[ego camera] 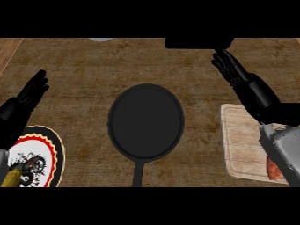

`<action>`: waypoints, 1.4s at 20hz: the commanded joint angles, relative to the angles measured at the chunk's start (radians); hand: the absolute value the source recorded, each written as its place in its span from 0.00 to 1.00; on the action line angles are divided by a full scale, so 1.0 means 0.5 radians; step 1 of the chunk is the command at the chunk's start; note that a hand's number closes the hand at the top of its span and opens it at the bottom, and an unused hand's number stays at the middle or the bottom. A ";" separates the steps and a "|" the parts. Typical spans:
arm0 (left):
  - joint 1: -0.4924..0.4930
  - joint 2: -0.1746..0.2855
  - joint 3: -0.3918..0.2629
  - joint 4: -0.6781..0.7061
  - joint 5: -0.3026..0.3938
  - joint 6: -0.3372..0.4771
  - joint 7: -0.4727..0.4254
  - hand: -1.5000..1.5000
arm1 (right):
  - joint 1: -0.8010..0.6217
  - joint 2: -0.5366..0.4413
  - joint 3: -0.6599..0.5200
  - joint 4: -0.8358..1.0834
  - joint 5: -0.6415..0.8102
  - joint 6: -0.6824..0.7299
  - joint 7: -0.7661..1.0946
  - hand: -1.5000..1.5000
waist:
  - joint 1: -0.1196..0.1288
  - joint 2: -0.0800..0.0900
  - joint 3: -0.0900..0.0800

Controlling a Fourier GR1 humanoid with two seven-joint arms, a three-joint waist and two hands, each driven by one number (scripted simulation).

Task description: Pick the sweet potato from the cutting board and place it in the pan

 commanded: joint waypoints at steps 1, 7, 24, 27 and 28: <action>-0.025 -0.019 0.096 -0.048 0.046 0.007 0.124 0.50 | 0.108 -0.022 -0.176 0.127 -0.068 0.129 -0.179 1.00 | -0.037 -0.027 -0.025; 0.071 -0.267 0.227 -0.014 0.203 0.263 0.048 0.50 | 0.523 -0.576 -0.671 0.290 -0.138 0.052 -0.090 1.00 | -0.179 -0.033 -0.028; -0.015 -0.452 0.102 -0.088 0.092 0.318 0.153 0.50 | 1.341 -1.066 -1.218 0.180 0.282 0.207 -0.724 0.00 | -0.038 -0.026 -0.027; 0.035 -0.401 0.170 -0.038 0.102 0.273 0.099 0.50 | 1.483 -1.238 -1.206 -0.090 0.368 0.273 -0.528 0.00 | -0.058 -0.030 -0.032; 0.018 -0.453 0.094 -0.113 0.047 0.338 0.133 0.50 | 1.389 -1.218 -1.076 0.000 0.537 0.191 -0.535 0.00 | -0.021 -0.023 -0.028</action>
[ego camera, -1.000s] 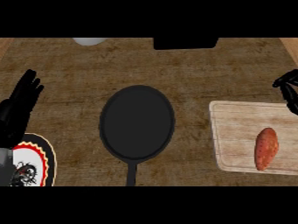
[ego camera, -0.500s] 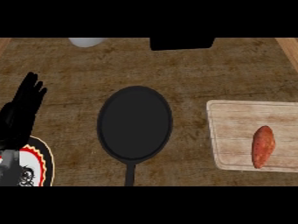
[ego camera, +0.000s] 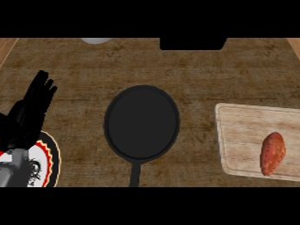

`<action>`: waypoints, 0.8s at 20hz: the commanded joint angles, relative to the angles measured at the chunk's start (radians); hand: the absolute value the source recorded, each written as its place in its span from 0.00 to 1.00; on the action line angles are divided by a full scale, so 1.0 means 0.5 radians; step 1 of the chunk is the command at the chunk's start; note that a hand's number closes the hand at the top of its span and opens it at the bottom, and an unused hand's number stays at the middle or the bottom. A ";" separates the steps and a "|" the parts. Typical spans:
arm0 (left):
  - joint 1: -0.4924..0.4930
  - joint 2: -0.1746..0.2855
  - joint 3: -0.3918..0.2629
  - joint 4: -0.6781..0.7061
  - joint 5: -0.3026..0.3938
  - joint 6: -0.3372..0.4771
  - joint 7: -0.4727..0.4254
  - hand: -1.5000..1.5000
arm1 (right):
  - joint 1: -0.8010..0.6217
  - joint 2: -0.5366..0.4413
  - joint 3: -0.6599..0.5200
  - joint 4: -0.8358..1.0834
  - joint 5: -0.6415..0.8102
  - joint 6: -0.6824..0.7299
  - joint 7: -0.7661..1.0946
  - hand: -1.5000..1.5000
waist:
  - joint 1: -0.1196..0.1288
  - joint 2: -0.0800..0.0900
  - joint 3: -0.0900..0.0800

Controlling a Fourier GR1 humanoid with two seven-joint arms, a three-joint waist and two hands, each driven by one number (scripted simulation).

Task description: Pick the sweet potato from the cutting board and place it in the pan

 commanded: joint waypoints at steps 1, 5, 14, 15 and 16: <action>0.027 -0.044 -0.020 0.038 -0.011 -0.027 -0.038 0.50 | -0.003 -0.161 0.085 -0.119 0.229 0.002 0.204 0.00 | 0.018 0.005 -0.001; -0.051 -0.035 0.001 -0.011 -0.025 -0.015 0.042 0.50 | -0.178 -0.127 0.311 -0.286 0.396 -0.004 0.532 0.00 | 0.035 0.004 0.001; -0.010 -0.056 -0.024 -0.021 -0.061 -0.043 0.047 0.50 | -0.304 -0.251 0.754 -0.433 0.664 0.410 0.976 0.00 | 0.055 0.006 0.001; -0.030 -0.091 0.014 0.052 -0.061 -0.041 -0.014 0.50 | -0.305 -0.299 0.669 -0.496 0.604 0.520 0.979 0.00 | 0.023 0.003 0.000; -0.036 -0.039 0.043 -0.018 -0.040 -0.064 0.092 0.50 | -0.207 -0.165 0.734 -0.564 0.746 0.384 0.978 0.00 | 0.013 -0.001 0.002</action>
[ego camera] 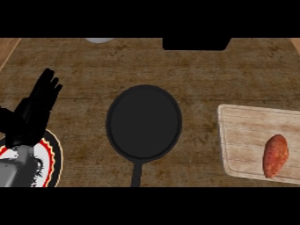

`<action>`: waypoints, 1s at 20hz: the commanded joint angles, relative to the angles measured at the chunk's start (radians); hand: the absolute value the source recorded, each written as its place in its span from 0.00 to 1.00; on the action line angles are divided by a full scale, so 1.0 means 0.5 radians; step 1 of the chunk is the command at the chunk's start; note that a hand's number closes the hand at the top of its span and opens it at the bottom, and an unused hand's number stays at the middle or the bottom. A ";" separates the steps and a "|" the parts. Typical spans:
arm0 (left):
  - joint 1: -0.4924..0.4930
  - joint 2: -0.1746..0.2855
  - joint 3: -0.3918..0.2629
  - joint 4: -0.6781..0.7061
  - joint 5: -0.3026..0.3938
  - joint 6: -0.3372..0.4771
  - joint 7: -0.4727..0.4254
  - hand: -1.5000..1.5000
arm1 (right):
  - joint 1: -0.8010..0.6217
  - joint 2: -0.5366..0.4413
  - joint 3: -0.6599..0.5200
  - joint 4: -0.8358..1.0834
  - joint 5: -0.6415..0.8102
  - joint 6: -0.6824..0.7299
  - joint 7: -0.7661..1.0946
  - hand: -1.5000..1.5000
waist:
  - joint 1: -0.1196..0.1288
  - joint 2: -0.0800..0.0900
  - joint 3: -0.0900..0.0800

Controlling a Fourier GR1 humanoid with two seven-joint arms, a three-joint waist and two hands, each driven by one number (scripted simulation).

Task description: Pick the sweet potato from the cutting board and place it in the pan

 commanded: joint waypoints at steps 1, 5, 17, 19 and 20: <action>0.039 -0.070 0.004 0.094 -0.041 -0.016 -0.105 0.50 | -0.086 0.014 0.054 -0.267 0.018 0.181 0.310 0.00 | -0.021 -0.003 -0.001; 0.062 -0.095 0.052 0.220 -0.059 -0.055 -0.235 0.50 | 0.085 -0.034 0.043 -0.378 0.275 0.158 0.265 0.00 | -0.048 -0.007 -0.001; 0.032 -0.133 0.083 -0.016 -0.133 -0.044 -0.009 0.50 | -0.079 0.460 0.121 -0.694 0.598 0.281 0.765 0.00 | -0.022 -0.005 0.002; 0.010 -0.081 0.168 0.020 -0.072 -0.159 0.027 0.50 | -0.190 0.503 0.117 -0.564 0.686 0.400 0.708 0.00 | -0.017 -0.003 0.002; -0.031 -0.040 0.244 0.173 -0.032 -0.247 -0.086 0.50 | -0.205 0.525 0.150 -0.522 0.705 0.417 0.759 0.00 | -0.018 -0.001 0.001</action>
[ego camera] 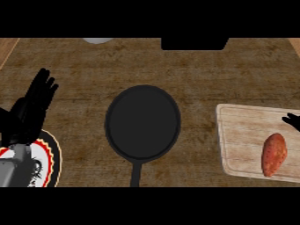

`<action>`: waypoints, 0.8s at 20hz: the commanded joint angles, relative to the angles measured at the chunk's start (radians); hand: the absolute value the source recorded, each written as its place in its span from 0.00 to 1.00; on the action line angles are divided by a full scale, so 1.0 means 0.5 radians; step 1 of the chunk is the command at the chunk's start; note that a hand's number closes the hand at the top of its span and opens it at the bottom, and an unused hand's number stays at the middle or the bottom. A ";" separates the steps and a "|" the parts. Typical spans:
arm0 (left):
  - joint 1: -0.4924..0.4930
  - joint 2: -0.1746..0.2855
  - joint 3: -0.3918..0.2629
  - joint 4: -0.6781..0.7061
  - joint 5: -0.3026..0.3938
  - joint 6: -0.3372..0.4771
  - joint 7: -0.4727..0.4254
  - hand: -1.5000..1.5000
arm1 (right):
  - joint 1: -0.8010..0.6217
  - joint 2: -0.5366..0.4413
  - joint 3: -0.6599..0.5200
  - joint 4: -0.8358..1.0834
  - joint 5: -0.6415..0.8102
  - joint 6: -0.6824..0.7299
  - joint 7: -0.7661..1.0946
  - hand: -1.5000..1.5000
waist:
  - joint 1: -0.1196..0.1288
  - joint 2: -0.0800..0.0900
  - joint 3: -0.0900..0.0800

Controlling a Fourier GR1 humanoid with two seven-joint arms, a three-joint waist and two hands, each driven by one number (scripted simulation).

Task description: Pick the sweet potato from the cutting board and place it in the pan

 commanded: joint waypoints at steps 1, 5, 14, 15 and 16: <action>0.089 -0.065 -0.055 -0.102 -0.068 0.023 0.013 0.50 | -0.238 0.197 0.166 0.098 0.136 0.119 0.206 0.00 | 0.024 0.003 0.000; -0.015 -0.072 0.003 -0.065 -0.089 0.013 0.043 0.50 | -0.203 0.274 0.102 0.242 0.296 0.126 0.081 0.00 | 0.009 0.002 0.001; 0.094 -0.144 0.013 -0.187 -0.159 -0.007 0.093 0.50 | -0.375 0.461 0.064 0.617 0.556 0.122 -0.169 0.00 | 0.012 0.001 0.001; 0.099 -0.117 0.085 -0.053 -0.093 -0.106 0.045 0.50 | -0.184 0.470 0.043 0.314 0.559 0.176 -0.064 0.00 | -0.003 -0.001 0.000; 0.122 -0.129 0.024 -0.170 -0.158 -0.057 0.078 0.50 | -0.282 0.516 0.129 0.637 0.660 0.055 -0.181 0.00 | 0.010 0.001 0.001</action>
